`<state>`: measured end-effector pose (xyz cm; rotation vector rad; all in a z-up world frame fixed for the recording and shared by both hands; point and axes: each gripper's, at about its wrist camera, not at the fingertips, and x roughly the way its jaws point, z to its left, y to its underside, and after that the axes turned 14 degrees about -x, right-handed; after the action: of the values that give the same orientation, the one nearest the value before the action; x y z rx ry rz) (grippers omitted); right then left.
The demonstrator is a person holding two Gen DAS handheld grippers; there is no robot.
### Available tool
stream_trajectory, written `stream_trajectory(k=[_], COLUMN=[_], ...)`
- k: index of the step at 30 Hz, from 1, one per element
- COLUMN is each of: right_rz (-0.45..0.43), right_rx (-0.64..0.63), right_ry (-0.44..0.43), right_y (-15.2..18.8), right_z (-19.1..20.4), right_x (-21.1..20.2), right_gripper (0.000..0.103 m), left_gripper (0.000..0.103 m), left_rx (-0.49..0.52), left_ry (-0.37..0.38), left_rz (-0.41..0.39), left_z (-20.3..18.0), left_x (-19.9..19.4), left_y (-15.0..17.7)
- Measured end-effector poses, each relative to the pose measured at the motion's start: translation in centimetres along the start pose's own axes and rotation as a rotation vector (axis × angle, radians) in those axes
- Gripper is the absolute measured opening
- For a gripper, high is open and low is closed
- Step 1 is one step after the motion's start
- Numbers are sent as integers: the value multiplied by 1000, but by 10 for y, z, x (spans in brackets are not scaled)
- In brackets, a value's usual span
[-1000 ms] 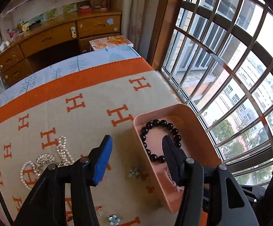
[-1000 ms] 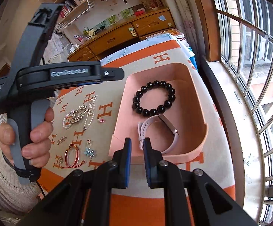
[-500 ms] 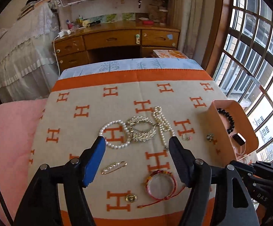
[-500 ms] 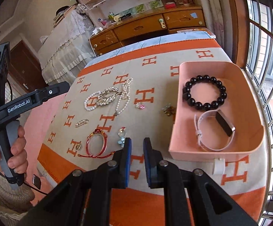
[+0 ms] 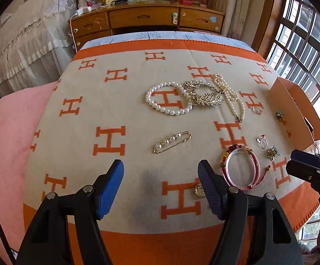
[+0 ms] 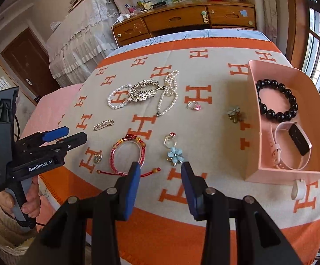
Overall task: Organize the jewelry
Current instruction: 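Withdraw both tools from the pink box back over the remaining jewelry, then grasp the pearl bracelet with the left tool while the right tool grasps the red bangle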
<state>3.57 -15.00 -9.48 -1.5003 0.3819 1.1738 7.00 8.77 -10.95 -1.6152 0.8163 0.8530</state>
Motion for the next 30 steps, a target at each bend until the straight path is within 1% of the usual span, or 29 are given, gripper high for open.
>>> stream_trajectory(k=[4, 7, 9, 11, 12, 13, 14, 16, 19, 22, 25, 26, 29, 30], right_rz=[18, 40, 58, 78, 90, 103, 87, 87, 78, 60, 46, 40, 22, 19], right_rx=[-41, -81, -99, -119, -135, -151, -181, -236, -221, -162, -130, -127, -123, -121], right_ry=[-2, 12, 34, 74, 94, 111, 146, 188, 163, 112, 85, 82, 67, 63], right_y=[-8, -15, -18, -19, -19, -19, -18, -18, -19, -20, -20, -20, -20, -20], right_z=[18, 28, 32, 35, 37, 39, 43, 50, 47, 36, 29, 29, 28, 27], right_x=[14, 27, 37, 46, 51, 55, 55, 57, 56, 54, 53, 52, 48, 48], right_gripper=[39, 39, 39, 38, 33, 24, 17, 7, 6, 6, 6, 6, 6, 6], left_gripper=[68, 68, 68, 68, 68, 68, 68, 68, 68, 68, 68, 68, 62, 58], left_rx=[-8, -9, -10, -12, -13, -14, -17, -23, -54, -97, -119, -131, -154, -161], left_ry=[19, 30, 36, 40, 42, 45, 49, 50, 39, 21, -8, -11, -13, -12], left_rz=[-1, -1, 5, 9, 9, 9, 8, -1, -14, -2, 17, 34, 110, 135], left_z=[4, 7, 9, 11, 12, 12, 13, 14, 18, 20, 17, 16, 11, 9], left_x=[3, 5, 8, 12, 13, 15, 16, 20, 27, 40, 57, 64, 85, 91], left_y=[-4, -7, -9, -12, -14, -17, -21, -31, -51, -75, -94, -99, -107, -108])
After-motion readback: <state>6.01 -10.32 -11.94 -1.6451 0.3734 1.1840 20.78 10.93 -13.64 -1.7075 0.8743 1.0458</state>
